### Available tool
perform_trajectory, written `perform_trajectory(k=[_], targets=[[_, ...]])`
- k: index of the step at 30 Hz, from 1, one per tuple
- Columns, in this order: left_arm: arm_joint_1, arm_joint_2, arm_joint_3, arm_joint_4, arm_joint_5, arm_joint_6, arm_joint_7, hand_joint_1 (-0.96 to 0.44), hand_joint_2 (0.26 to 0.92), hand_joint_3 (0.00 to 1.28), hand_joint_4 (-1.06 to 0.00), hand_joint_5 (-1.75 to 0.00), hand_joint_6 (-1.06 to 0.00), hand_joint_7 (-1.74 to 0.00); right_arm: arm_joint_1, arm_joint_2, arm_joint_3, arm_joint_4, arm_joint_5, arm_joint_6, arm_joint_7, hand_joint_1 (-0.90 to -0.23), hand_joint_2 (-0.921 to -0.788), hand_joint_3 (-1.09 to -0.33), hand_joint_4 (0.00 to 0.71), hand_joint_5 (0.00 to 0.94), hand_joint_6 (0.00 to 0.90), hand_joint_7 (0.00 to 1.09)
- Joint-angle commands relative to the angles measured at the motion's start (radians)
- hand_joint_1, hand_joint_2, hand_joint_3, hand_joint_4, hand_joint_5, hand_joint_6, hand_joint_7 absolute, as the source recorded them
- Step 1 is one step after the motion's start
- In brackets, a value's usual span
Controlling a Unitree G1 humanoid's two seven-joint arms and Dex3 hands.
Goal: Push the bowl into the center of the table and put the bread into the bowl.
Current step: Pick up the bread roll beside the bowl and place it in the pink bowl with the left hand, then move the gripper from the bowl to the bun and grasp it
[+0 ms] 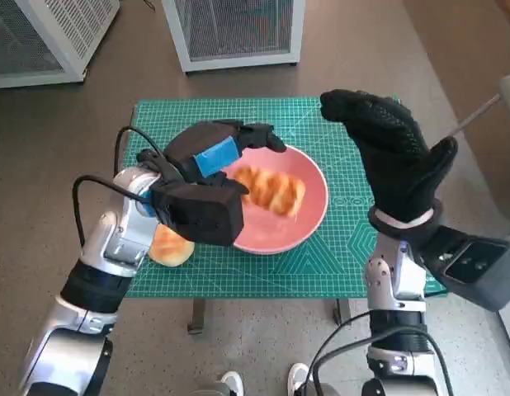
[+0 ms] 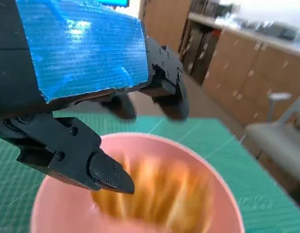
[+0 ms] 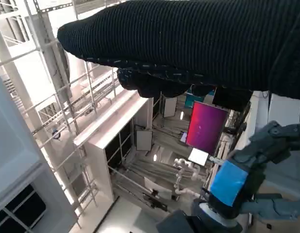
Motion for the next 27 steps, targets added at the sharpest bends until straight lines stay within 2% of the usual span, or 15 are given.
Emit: perform_trajectory(k=[1,9,13,20,27], targets=[[0.037,0.04,-0.006,-0.072,0.031,0.012,-0.029,-0.3,0.793,0.01,-0.02,-0.01,-0.18,-0.06,0.034,0.005,0.004,-0.013,-0.004,0.021,-0.017,-0.5,-0.921,-0.428,0.258,0.005,0.029,0.64],[0.124,0.117,0.068,-0.253,0.008,-0.004,-0.052,-0.4,0.788,0.01,0.0,0.0,-0.15,-0.03,0.04,0.013,0.012,-0.016,-0.008,0.017,-0.019,-0.494,-0.921,-0.427,0.257,0.004,0.028,0.64],[0.173,0.164,0.137,-0.379,-0.031,0.027,-0.102,-0.42,0.781,0.0,0.0,0.0,-0.15,-0.03,0.038,0.015,0.014,-0.009,-0.011,0.013,-0.019,-0.493,-0.921,-0.429,0.256,0.004,0.021,0.63],[0.262,0.265,0.28,-0.581,-0.15,0.131,-0.241,-0.38,0.751,0.0,0.0,0.0,-0.16,-0.03,0.035,0.014,0.014,-0.005,-0.009,0.019,-0.019,-0.488,-0.921,-0.432,0.256,0.003,0.02,0.63],[0.373,0.342,0.377,-0.702,-0.18,0.215,-0.297,-0.3,0.694,0.0,0.0,0.0,-0.18,-0.04,0.038,0.013,0.016,-0.012,-0.013,0.018,-0.023,-0.486,-0.921,-0.43,0.257,0.003,0.025,0.64]])
